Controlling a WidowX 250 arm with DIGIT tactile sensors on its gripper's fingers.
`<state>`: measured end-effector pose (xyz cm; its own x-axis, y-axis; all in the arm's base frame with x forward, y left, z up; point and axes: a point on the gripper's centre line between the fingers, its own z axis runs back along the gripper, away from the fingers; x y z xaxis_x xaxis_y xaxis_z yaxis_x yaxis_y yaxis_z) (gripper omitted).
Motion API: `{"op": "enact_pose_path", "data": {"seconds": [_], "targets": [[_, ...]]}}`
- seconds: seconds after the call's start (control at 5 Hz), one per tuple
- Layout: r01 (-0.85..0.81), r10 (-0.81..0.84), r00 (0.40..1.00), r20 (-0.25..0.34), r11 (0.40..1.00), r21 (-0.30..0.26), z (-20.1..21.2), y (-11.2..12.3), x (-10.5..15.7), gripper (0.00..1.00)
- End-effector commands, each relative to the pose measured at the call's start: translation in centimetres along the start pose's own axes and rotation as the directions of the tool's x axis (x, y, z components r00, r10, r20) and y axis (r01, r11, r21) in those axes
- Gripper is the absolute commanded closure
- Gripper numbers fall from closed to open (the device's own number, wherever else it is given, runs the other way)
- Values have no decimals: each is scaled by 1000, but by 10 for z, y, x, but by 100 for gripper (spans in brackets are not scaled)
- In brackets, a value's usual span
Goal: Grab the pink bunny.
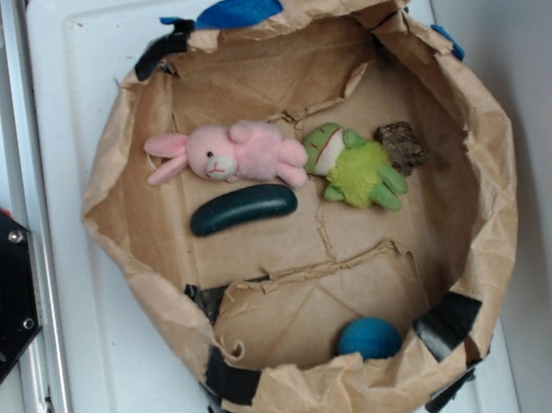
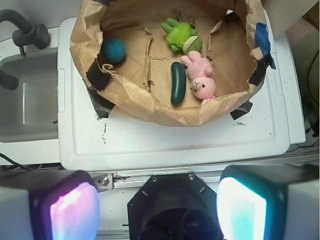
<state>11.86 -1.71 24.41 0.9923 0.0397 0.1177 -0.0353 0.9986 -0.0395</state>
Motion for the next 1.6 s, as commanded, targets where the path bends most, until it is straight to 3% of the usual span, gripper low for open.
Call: {"op": "enact_pose_path", "data": {"seconds": [0.0, 0.2, 0.4, 0.8, 1.0, 1.4], "targets": [[0, 0, 1000, 0, 1000, 0, 0, 0, 0, 0], [9, -8, 999, 52, 1000, -16, -6, 13, 33, 0], [102, -102, 992, 76, 995, 7, -14, 23, 57, 0], [277, -276, 957, 85, 961, 0, -33, 34, 87, 0], [355, -355, 932, 69, 935, 10, -73, 46, 102, 0], [381, -379, 924, 56, 924, -42, -132, 65, 100, 0]]}}
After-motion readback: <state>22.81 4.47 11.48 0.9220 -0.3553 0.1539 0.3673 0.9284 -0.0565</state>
